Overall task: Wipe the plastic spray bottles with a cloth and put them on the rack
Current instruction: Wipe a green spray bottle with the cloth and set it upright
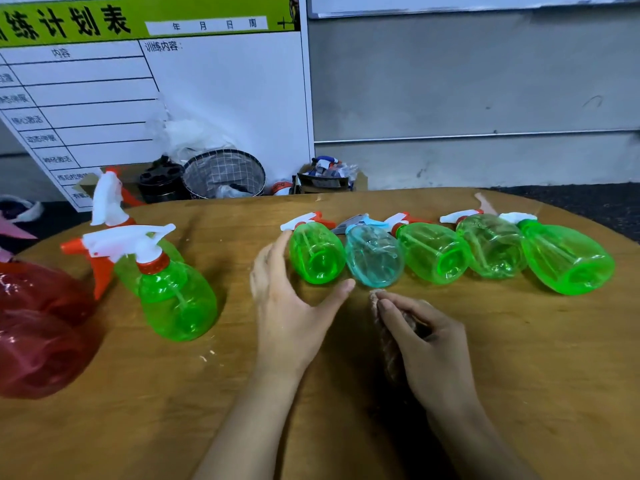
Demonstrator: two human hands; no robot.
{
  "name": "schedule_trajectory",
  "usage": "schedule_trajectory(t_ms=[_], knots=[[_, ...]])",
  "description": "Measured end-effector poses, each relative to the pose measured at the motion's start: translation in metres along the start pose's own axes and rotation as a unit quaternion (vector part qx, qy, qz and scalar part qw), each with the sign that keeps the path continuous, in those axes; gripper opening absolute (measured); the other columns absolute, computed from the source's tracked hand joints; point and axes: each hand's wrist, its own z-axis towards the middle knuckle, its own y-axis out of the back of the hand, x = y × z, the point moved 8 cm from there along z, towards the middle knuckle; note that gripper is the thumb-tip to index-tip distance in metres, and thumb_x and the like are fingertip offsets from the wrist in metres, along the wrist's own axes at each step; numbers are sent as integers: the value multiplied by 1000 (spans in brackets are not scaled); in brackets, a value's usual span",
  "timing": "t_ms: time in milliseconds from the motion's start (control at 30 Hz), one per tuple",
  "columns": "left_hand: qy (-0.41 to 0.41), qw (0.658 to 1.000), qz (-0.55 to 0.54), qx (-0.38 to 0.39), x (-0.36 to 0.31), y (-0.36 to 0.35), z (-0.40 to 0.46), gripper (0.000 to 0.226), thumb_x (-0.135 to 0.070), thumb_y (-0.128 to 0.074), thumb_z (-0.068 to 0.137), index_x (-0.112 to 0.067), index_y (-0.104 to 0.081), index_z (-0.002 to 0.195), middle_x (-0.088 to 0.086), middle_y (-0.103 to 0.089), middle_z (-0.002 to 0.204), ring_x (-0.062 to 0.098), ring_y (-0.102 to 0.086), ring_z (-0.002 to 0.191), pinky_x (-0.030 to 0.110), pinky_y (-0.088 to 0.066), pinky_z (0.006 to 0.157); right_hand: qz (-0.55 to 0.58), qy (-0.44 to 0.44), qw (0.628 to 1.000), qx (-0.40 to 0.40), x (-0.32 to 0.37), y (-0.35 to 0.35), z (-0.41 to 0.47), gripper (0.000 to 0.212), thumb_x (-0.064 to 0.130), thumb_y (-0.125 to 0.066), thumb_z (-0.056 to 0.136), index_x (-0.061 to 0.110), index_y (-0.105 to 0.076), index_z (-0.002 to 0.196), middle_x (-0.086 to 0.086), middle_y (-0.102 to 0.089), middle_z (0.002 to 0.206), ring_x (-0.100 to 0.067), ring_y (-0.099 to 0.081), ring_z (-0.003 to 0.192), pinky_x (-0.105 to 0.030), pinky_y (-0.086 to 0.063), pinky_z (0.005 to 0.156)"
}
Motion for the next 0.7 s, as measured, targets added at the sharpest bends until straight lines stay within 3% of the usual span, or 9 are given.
schedule_trajectory(t_ms=[100, 167, 333, 500, 600, 700], knots=[[16, 997, 30, 69, 0, -30, 12, 109, -71, -84, 73, -44, -29, 163, 0, -21, 169, 25, -21, 158, 48, -30, 124, -1, -1, 1000, -8, -2, 5, 3, 17, 15, -73, 95, 24, -83, 105, 13, -79, 101, -2, -73, 100, -14, -54, 85], [29, 995, 44, 90, 3, -43, 20, 107, -70, -83, 72, -49, -29, 162, 2, -15, 171, 28, -18, 159, 50, -30, 123, -4, 1, 1000, -12, -3, 8, 5, 18, 13, -74, 95, 24, -83, 104, 12, -80, 101, -2, -74, 99, -12, -53, 83], [36, 996, 57, 63, 13, -40, 30, 90, -54, -92, 71, -43, -46, 148, 2, -33, 157, 29, -41, 145, 50, -44, 118, -21, -2, 1000, -13, -6, 9, 2, 17, 12, -75, 94, 25, -84, 102, 11, -80, 99, -2, -74, 98, -12, -52, 84], [25, 997, 67, 27, 12, -15, 13, 77, -35, -93, 77, -41, -49, 140, -1, -43, 148, 25, -53, 133, 46, -50, 110, -32, -6, 999, -9, 1, 2, -14, 20, 13, -75, 94, 30, -84, 99, 14, -79, 98, -2, -74, 97, -16, -54, 85], [-6, 999, 26, -19, -4, 17, -6, 72, -25, -91, 78, -35, -53, 138, -2, -51, 143, 15, -53, 130, 29, -45, 110, -37, 4, 999, -3, 17, -2, -26, 20, 13, -75, 94, 31, -84, 98, 14, -79, 99, -1, -73, 98, -16, -54, 86], [-57, 997, -35, -43, -37, 55, -28, 76, -17, -91, 78, -45, -49, 134, -7, -54, 138, -1, -52, 128, 11, -36, 110, -12, 17, 1000, -4, 47, -4, -41, 21, 10, -73, 95, 29, -84, 95, 15, -80, 96, 1, -73, 97, -11, -52, 83]])
